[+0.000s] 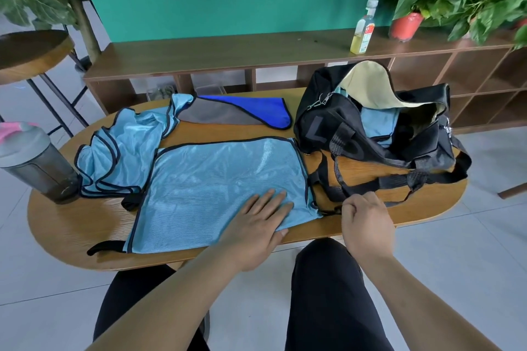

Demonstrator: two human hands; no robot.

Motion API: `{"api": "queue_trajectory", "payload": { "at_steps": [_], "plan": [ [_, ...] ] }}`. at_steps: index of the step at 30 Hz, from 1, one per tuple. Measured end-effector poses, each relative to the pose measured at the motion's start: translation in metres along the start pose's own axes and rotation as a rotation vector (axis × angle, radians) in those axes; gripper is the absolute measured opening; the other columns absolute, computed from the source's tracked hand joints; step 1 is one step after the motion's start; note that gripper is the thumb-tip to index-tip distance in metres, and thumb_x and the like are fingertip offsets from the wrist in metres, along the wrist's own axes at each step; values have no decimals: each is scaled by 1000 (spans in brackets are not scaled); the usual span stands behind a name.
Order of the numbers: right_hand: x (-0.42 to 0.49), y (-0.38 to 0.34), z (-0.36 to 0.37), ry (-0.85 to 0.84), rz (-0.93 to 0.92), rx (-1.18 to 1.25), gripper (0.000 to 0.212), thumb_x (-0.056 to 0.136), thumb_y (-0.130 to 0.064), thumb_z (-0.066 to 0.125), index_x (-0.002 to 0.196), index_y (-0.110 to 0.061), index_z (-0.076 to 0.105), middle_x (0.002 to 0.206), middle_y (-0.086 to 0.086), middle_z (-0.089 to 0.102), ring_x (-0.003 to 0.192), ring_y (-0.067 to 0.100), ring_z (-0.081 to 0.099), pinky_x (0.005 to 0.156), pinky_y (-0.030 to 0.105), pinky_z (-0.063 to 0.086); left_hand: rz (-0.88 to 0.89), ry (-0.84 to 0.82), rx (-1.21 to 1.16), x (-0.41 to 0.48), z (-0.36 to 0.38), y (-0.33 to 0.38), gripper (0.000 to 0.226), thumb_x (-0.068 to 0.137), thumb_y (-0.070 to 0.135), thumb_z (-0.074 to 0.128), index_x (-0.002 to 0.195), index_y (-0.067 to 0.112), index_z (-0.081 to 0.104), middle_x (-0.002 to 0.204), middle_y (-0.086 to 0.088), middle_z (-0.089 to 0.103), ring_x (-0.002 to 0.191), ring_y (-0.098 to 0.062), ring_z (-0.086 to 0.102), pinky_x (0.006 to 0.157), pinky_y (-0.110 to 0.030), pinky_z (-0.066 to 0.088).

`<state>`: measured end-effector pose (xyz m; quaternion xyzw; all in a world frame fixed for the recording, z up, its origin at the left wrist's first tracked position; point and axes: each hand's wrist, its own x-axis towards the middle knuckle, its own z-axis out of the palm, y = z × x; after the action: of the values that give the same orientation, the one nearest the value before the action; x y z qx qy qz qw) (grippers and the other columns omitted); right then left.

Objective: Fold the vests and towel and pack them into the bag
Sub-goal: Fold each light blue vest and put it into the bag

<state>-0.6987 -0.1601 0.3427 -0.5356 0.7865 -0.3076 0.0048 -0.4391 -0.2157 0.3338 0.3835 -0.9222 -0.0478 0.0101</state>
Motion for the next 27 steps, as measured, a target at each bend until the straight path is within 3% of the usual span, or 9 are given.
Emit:
{"api": "queue_trajectory", "payload": {
  "at_steps": [3, 6, 9, 12, 14, 17, 20, 24, 27],
  "plan": [
    [-2, -8, -10, 87, -163, 30, 21, 97, -18, 47, 101, -17, 68, 102, -2, 52, 96, 22, 47, 78, 42, 47, -1, -2, -4, 0, 1, 0, 62, 112, 55, 10, 168, 30, 3, 175, 9, -14, 158, -11, -25, 131, -42, -6],
    [-8, -30, -10, -67, -454, 36, 33, 98, -44, 63, 121, -21, 66, 114, -5, 55, 107, 17, 50, 86, 36, 49, -6, 4, -3, 0, 2, 0, 63, 112, 56, 11, 169, 30, 4, 175, 9, -13, 159, -12, -23, 131, -42, -5],
    [-11, -37, 11, -188, -351, 16, 44, 88, -63, 72, 116, -30, 64, 107, -12, 55, 101, 10, 52, 84, 29, 49, -4, -2, 10, -1, 2, 0, 64, 111, 56, 10, 168, 30, 2, 175, 8, -14, 158, -12, -24, 131, -42, -5],
    [-7, -33, 15, -180, -216, 106, 13, 92, -39, 75, 100, -33, 68, 88, -18, 57, 81, 7, 58, 69, 29, 54, -14, 3, -4, -2, 2, -1, 62, 112, 55, 10, 168, 30, 5, 175, 8, -12, 158, -12, -23, 131, -42, -4],
    [-3, -31, 9, -181, -168, 137, 6, 95, -28, 74, 100, -31, 71, 84, -19, 61, 75, 1, 59, 63, 21, 50, -14, 4, -6, -2, 3, -1, 62, 112, 54, 10, 168, 30, 5, 176, 8, -12, 159, -12, -23, 131, -42, -5],
    [1, -25, 2, -215, -126, 126, 10, 100, -23, 69, 108, -26, 75, 85, -17, 66, 75, 1, 62, 63, 12, 45, -10, 7, -3, -2, 2, -1, 61, 112, 54, 10, 168, 29, 6, 176, 8, -11, 159, -13, -23, 131, -42, -5],
    [2, -22, -3, -273, -141, 101, 12, 102, -26, 68, 112, -26, 75, 87, -17, 65, 78, 2, 62, 65, 15, 47, -6, 4, -8, -2, 3, -1, 62, 112, 54, 11, 168, 29, 6, 175, 8, -12, 158, -13, -23, 131, -43, -5],
    [1, -19, -12, -359, -143, 66, 9, 104, -36, 61, 106, -40, 68, 91, -25, 65, 81, -3, 61, 62, 17, 46, -4, 0, -2, -3, 2, -1, 63, 112, 56, 11, 168, 30, 2, 175, 8, -14, 158, -12, -23, 131, -44, -4],
    [2, -14, -13, -393, -176, 103, 8, 102, -33, 61, 99, -38, 67, 91, -23, 60, 88, 4, 58, 68, 18, 43, 6, -11, 1, -5, 0, -1, 65, 111, 60, 10, 168, 31, -3, 175, 8, -16, 158, -13, -25, 131, -44, -3]
  ]
}}
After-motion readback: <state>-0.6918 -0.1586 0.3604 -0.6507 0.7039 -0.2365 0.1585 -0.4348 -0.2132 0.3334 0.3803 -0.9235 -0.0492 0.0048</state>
